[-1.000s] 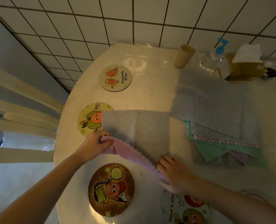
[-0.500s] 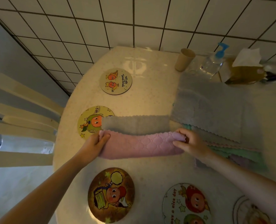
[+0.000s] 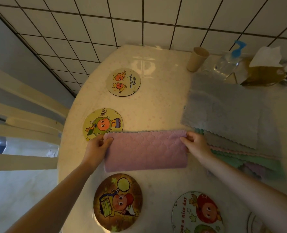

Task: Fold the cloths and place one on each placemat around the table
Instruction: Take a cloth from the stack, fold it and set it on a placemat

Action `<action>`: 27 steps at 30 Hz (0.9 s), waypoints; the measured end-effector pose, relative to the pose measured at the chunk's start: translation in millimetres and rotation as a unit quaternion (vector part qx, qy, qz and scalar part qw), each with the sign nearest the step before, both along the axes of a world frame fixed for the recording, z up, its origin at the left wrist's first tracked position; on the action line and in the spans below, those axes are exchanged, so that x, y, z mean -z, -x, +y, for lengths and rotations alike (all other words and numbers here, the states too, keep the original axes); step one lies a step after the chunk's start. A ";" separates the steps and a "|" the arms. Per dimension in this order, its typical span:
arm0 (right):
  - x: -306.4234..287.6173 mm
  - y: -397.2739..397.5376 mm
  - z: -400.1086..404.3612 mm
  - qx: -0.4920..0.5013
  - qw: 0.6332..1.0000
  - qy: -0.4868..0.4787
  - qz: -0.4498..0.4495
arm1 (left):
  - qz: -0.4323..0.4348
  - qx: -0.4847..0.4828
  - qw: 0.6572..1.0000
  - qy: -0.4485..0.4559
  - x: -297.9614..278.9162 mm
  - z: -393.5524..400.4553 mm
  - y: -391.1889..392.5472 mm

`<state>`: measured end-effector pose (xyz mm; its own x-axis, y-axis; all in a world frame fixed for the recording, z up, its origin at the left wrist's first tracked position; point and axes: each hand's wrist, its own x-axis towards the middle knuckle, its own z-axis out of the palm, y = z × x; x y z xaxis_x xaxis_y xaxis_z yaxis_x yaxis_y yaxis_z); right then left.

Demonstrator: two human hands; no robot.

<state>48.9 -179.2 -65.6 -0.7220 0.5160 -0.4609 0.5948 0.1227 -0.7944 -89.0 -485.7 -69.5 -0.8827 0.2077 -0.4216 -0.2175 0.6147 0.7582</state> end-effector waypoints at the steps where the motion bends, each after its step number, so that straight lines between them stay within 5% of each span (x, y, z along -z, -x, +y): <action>1: 3.5 2.1 0.3 -0.001 1.000 -0.014 -0.010 | 0.001 -0.009 1.000 0.011 3.2 3.6 1.3; 18: 11.5 23.3 -5.6 -0.008 0.985 -0.153 -0.080 | 0.082 -0.074 0.980 0.167 15.5 10.3 1.8; 27: 4.7 32.2 -22.7 -0.035 0.968 -0.217 -0.124 | -0.033 -0.060 0.982 0.178 20.3 11.2 -14.6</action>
<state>16.7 -202.0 -70.2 -0.6577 0.6528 -0.3759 0.7384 0.4597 -0.4935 -74.5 -474.5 -89.7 -0.8605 -0.0665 -0.5050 -0.3451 0.8053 0.4820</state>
